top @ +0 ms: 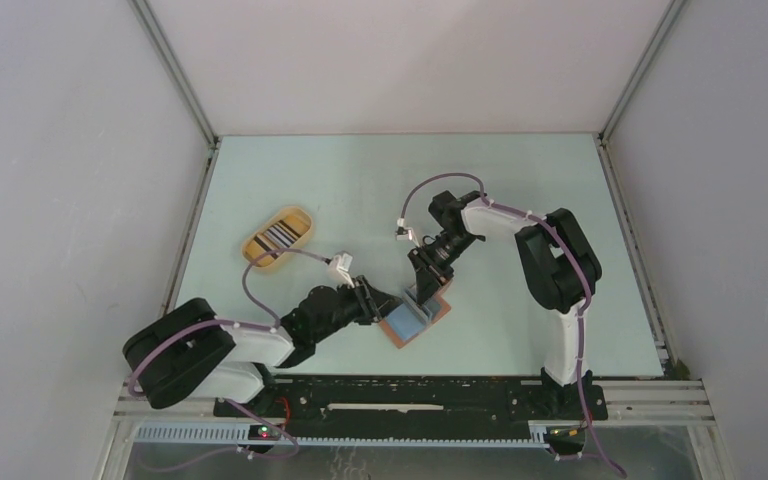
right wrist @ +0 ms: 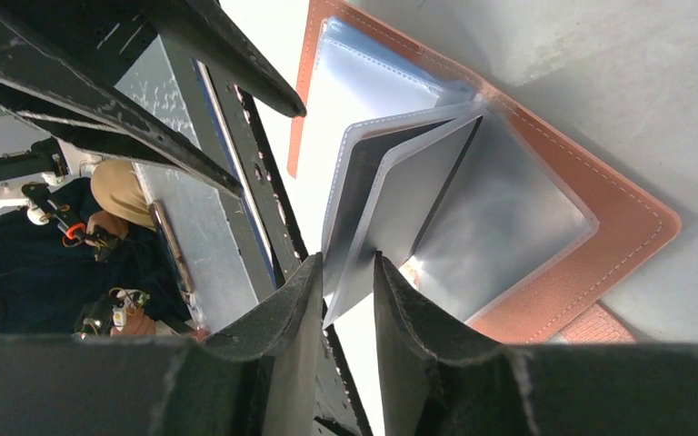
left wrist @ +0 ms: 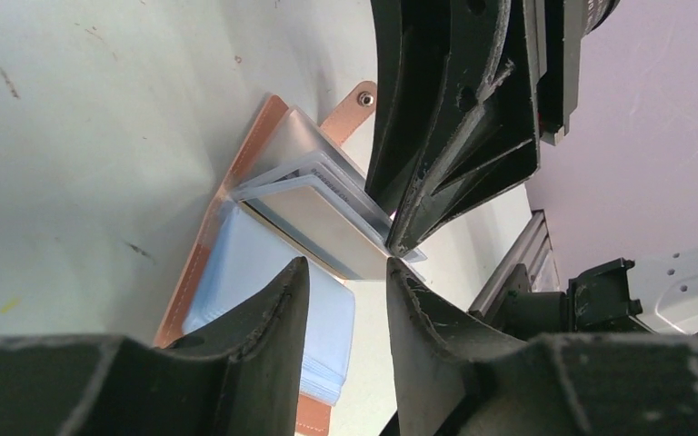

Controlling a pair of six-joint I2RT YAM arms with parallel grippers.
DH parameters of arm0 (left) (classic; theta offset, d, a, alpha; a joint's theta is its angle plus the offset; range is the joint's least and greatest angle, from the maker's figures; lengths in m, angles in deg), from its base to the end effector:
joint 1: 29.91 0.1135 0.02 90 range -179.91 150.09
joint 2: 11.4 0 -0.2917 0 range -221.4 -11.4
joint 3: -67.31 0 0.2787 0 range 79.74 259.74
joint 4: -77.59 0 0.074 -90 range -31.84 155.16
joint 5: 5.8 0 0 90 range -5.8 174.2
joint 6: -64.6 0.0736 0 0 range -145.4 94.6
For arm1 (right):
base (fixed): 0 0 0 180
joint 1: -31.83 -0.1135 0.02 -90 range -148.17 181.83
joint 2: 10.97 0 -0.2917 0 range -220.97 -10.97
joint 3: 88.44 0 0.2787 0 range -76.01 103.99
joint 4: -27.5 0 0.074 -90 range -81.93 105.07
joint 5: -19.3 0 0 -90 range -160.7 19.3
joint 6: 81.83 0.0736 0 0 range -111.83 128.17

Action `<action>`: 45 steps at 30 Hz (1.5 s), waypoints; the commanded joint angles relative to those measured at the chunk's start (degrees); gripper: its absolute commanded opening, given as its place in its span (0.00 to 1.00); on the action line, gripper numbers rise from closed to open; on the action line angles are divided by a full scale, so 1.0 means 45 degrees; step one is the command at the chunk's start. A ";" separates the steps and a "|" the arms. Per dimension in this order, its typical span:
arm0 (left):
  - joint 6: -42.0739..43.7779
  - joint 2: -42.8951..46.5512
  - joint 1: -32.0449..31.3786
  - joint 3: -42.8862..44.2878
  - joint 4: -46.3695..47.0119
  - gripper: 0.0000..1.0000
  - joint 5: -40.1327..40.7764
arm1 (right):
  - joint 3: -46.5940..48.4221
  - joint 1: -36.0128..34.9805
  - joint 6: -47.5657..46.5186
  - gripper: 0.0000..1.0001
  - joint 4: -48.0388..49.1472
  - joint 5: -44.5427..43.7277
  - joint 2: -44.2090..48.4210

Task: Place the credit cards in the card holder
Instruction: Open the card holder at the center of the board.

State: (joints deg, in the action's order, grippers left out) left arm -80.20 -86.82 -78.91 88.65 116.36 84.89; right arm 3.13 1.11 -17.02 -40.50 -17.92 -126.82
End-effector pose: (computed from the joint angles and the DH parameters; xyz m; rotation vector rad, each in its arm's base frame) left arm 0.1663 -0.1899 0.1311 -0.1121 2.0288 -1.2125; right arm 0.3109 0.2529 0.1430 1.2631 -2.4378 -1.3580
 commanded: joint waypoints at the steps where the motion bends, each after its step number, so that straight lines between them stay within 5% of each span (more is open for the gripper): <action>1: 0.0694 -0.0763 -0.0004 0.0881 -0.0011 0.41 -0.0616 | -0.0105 0.0134 -0.0100 0.35 0.0323 -0.0393 0.0617; 11: 0.0216 -0.3630 0.0003 0.1849 0.1088 0.36 -0.1310 | -0.0105 0.0623 -0.0274 0.42 0.0036 0.0276 0.0616; 24: 0.0225 -0.3943 0.0003 0.2191 0.0634 0.36 -0.1071 | -0.0054 0.0683 -0.0286 0.48 -0.0097 0.0491 0.0347; 27: 0.0248 -0.3933 0.0007 0.2171 0.0634 0.37 -0.1091 | -0.0078 0.0629 -0.0049 0.44 0.0054 0.0191 0.0179; 36: 0.0265 -0.3669 0.0008 0.1893 0.0979 0.38 -0.1029 | -0.0289 0.0613 0.0691 0.14 0.0980 -0.1548 0.0484; 45: 0.0285 -0.3759 0.0008 0.1981 0.1026 0.38 -0.1071 | -0.0488 0.1040 0.0723 0.07 0.1292 -0.2645 0.1431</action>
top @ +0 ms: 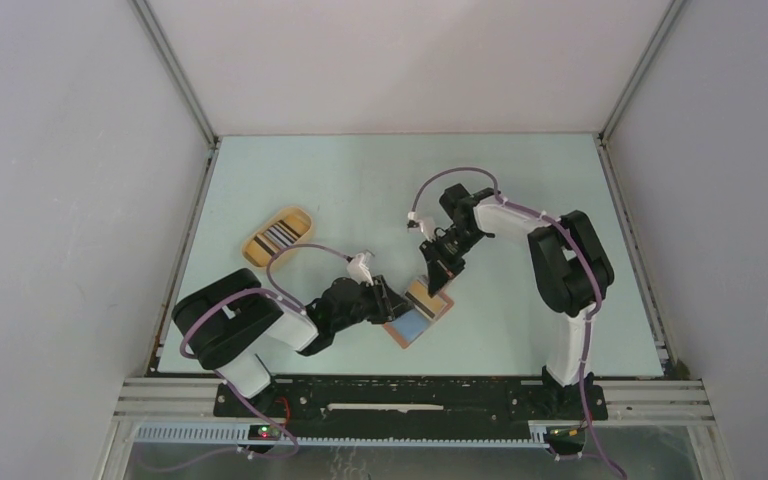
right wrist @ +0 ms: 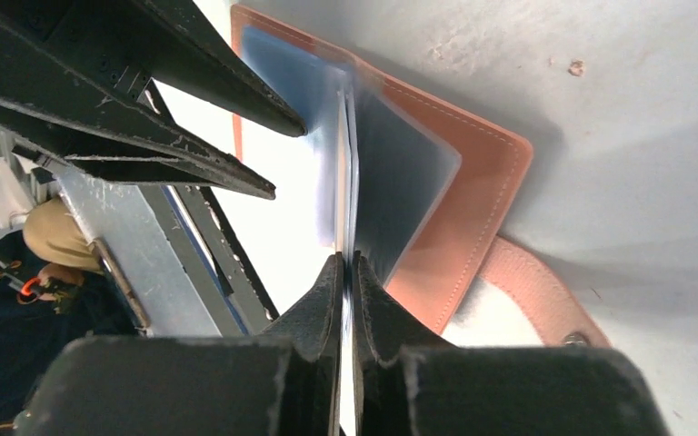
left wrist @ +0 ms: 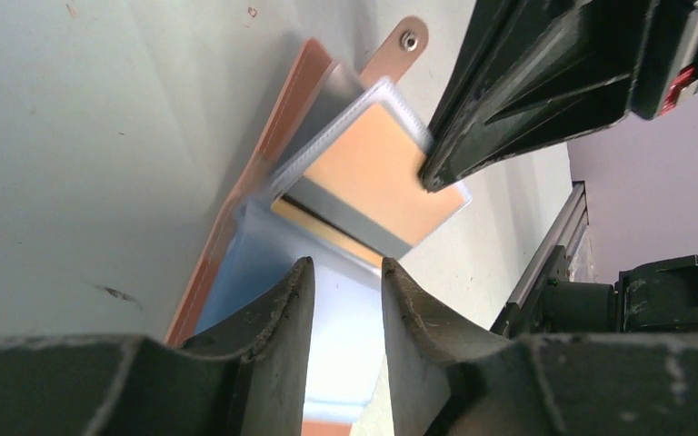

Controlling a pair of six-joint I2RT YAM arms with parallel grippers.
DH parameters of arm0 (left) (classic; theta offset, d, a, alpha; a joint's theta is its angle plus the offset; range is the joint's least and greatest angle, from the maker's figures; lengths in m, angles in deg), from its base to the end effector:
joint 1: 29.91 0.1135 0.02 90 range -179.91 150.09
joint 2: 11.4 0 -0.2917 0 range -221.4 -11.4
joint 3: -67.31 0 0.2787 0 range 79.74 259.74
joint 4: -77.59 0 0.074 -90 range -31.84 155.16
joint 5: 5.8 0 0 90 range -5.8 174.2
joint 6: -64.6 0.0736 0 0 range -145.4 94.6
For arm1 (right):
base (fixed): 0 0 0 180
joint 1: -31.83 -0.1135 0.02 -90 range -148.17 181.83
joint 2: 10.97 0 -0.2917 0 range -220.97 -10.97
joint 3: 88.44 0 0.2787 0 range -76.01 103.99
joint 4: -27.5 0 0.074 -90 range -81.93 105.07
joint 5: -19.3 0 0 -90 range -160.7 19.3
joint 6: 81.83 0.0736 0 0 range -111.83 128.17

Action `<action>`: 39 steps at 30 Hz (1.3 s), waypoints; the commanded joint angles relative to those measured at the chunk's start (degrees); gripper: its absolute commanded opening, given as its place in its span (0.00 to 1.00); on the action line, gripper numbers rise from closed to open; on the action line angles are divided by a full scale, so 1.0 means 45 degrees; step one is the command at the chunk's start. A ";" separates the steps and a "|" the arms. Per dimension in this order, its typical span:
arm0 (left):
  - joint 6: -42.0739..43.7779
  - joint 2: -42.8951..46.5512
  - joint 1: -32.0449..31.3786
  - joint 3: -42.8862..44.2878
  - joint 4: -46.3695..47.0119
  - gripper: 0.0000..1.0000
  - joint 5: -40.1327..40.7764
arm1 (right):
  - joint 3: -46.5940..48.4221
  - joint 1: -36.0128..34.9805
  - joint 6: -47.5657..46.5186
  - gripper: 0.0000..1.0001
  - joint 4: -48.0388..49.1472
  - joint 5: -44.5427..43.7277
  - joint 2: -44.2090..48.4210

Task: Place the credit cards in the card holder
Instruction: Open the card holder at the center of the board, then pick up the credit card from the storage box.

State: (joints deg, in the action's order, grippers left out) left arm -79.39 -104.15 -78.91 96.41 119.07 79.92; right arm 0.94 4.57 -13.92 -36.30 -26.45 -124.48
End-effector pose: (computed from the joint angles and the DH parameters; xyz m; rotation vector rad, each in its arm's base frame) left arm 0.1889 -0.2256 0.0995 -0.0401 2.1769 -1.1958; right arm 0.3279 0.2267 0.1404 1.2340 -2.6347 -1.1840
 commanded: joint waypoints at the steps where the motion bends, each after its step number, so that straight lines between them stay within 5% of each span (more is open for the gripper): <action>1: 0.0120 0.0085 0.0008 0.0270 0.0422 0.38 0.0019 | -0.0004 0.0346 0.0017 0.07 0.0330 -0.0793 0.0892; 9: 0.0493 0.0071 0.0028 0.0963 -0.0520 0.39 -0.0085 | -0.0065 0.0842 -0.0098 0.10 0.0251 -0.1054 0.0994; 18: 0.0614 -0.0108 0.0047 0.1366 -0.1448 0.36 0.0089 | -0.0399 0.1253 -0.0379 0.38 0.0587 -0.2120 0.2279; 21: 0.0575 -0.0145 0.0045 0.1340 -0.1455 0.32 0.0096 | -0.0684 0.1396 -0.0460 0.40 0.1019 -0.2577 0.3258; 25: 0.0574 -0.0141 0.0045 0.1317 -0.1434 0.29 0.0148 | -0.1133 0.1464 -0.0769 0.37 0.1364 -0.1147 0.4183; 32: 0.0521 -0.0058 0.0015 0.1128 -0.1209 0.26 0.0276 | -0.0619 0.1122 -0.0372 0.10 0.0595 0.1660 0.1966; 39: 0.0420 -0.0026 0.0027 0.0901 -0.0902 0.23 0.0442 | -0.0145 -0.0036 0.0329 0.08 0.0644 0.1675 0.0056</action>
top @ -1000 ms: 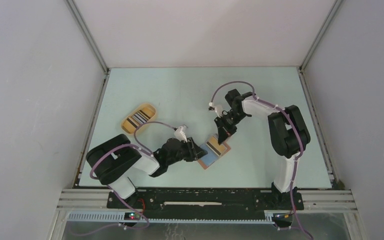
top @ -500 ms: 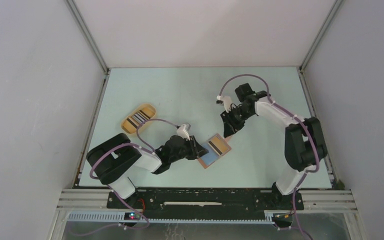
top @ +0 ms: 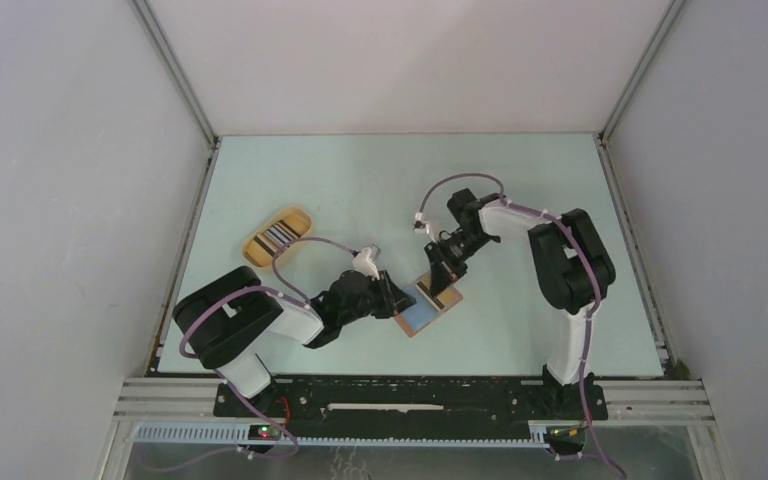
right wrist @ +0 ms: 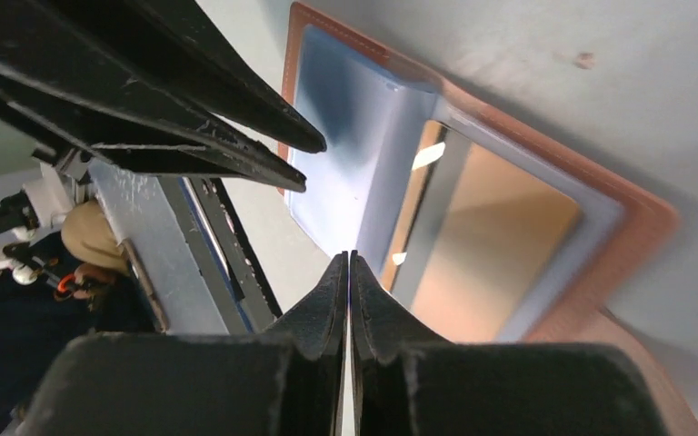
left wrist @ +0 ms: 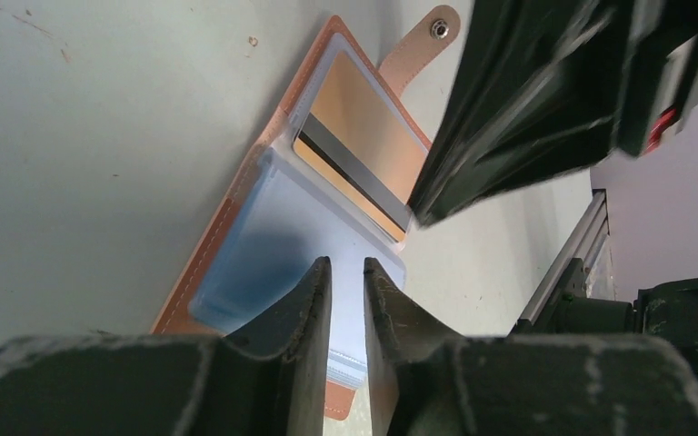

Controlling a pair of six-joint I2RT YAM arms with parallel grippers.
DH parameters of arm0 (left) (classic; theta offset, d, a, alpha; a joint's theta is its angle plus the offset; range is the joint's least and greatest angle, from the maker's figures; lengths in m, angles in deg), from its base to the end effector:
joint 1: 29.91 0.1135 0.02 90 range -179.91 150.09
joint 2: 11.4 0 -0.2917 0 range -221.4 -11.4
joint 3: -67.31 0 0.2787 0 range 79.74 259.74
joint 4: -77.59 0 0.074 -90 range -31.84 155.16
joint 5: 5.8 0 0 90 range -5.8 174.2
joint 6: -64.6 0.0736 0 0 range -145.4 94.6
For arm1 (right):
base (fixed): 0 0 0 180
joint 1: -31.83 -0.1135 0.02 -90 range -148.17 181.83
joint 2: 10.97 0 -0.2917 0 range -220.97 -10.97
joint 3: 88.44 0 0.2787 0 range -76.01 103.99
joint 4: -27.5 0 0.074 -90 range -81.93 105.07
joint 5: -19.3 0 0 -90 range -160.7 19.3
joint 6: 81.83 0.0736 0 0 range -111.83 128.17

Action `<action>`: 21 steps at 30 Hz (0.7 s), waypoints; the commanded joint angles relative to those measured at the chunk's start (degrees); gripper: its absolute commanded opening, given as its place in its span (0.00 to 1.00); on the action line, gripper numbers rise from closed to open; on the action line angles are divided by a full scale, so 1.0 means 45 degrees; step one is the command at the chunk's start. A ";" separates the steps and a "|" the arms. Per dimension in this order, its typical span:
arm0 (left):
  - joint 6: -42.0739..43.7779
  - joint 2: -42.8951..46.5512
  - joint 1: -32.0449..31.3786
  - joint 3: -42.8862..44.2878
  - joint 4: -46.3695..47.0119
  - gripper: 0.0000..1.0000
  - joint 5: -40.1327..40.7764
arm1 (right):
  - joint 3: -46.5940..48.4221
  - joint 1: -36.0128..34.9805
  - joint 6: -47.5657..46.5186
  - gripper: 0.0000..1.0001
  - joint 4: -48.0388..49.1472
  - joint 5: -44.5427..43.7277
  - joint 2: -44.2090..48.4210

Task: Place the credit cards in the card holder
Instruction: Pick up the credit card from the storage box.

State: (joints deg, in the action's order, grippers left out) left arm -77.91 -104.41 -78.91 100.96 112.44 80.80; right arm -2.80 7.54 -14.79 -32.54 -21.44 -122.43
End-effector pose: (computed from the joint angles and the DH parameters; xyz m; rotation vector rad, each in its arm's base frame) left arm 0.2011 -0.2380 0.1038 -0.0255 2.2070 -1.1405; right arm 0.3293 0.2098 0.1419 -1.1663 2.5505 1.2867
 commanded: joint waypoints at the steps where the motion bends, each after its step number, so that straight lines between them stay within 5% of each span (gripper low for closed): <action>1: 0.0073 0.0060 0.0025 -0.0117 0.0610 0.23 0.0277 | 0.0758 -0.0829 0.0675 0.08 -0.0135 0.0449 -0.0614; 21: 0.0009 -0.0151 0.0021 -0.0172 0.0822 0.18 0.0422 | 0.1201 -0.1691 0.1654 0.11 0.0029 -0.0804 -0.2042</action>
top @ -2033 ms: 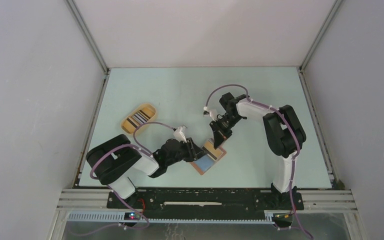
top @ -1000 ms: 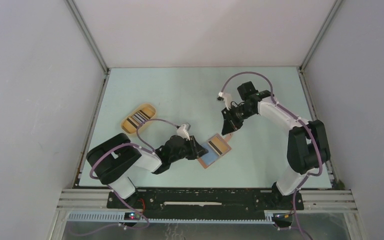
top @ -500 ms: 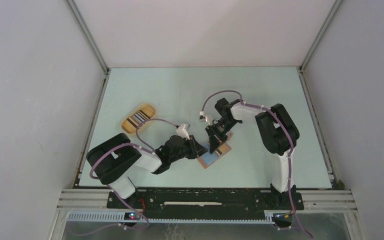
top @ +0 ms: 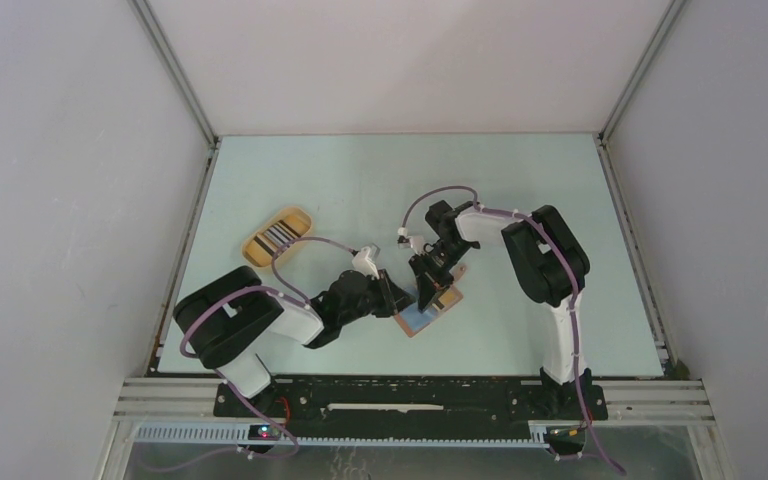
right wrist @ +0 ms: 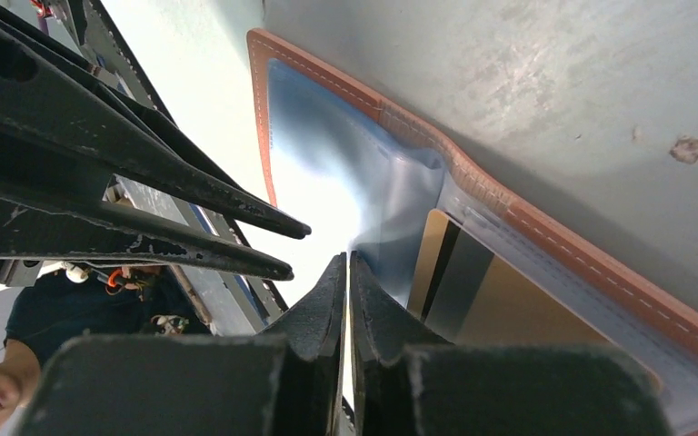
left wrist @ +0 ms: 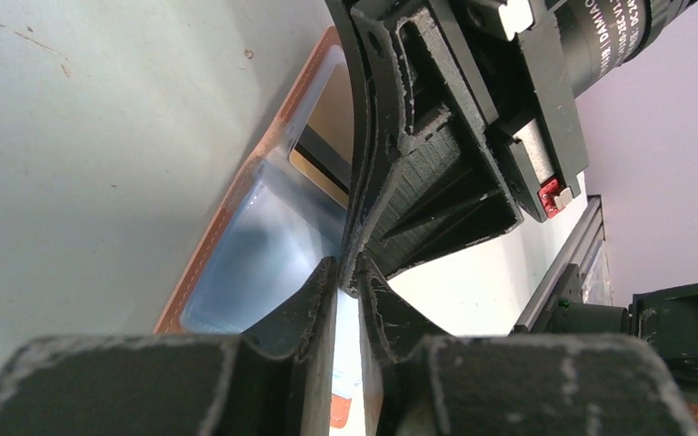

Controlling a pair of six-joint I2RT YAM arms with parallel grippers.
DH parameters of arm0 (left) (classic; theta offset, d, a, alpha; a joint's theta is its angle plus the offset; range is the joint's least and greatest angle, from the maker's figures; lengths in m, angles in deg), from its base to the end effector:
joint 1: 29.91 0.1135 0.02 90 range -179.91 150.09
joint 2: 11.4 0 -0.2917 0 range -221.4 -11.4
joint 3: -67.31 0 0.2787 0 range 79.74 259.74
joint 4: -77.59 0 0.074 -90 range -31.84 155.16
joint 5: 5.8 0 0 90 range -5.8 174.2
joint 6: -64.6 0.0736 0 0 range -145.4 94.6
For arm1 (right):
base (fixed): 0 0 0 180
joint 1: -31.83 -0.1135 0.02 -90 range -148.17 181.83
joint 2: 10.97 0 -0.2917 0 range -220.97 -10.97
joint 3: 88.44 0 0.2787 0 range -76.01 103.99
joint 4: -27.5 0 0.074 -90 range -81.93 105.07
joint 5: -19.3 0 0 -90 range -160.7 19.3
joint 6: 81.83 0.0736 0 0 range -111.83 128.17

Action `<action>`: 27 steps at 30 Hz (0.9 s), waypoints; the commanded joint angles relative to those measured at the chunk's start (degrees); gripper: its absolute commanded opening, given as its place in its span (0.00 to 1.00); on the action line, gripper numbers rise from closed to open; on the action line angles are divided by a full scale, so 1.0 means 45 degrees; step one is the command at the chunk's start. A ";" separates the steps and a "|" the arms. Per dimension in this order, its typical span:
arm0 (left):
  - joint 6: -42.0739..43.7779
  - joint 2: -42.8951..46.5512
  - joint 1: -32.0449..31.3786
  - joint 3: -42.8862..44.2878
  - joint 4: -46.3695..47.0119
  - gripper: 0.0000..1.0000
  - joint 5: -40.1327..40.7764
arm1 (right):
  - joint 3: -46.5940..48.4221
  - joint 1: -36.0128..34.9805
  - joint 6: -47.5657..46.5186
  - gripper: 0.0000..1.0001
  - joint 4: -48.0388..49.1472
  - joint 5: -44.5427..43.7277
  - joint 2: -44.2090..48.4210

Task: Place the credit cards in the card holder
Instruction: Pick up the credit card from the storage box.

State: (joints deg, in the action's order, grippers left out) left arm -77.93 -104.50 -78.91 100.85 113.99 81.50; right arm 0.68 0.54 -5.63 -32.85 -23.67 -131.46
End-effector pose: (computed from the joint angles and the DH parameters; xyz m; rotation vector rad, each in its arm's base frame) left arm 0.2025 -0.2382 0.1065 -0.0332 2.1792 -1.1463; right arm 0.3158 0.2549 0.0957 1.0384 -2.5483 -1.1771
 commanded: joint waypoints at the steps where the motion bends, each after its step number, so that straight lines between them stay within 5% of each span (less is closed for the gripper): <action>1: 0.0014 -0.0132 0.0012 -0.0150 0.0485 0.18 0.0273 | 0.0494 -0.0142 -0.0746 0.12 -0.0064 -0.0156 0.0191; 27: 0.1016 0.1397 0.0028 -0.0758 0.1792 0.20 -0.0588 | -0.0134 0.2423 -0.2998 0.19 -0.0417 -0.1502 0.4868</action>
State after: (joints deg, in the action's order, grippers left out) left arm -77.36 -103.17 -78.91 98.25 119.15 80.43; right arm 0.50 9.77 -16.93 -35.25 -30.05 -114.47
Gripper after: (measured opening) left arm 0.198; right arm 0.186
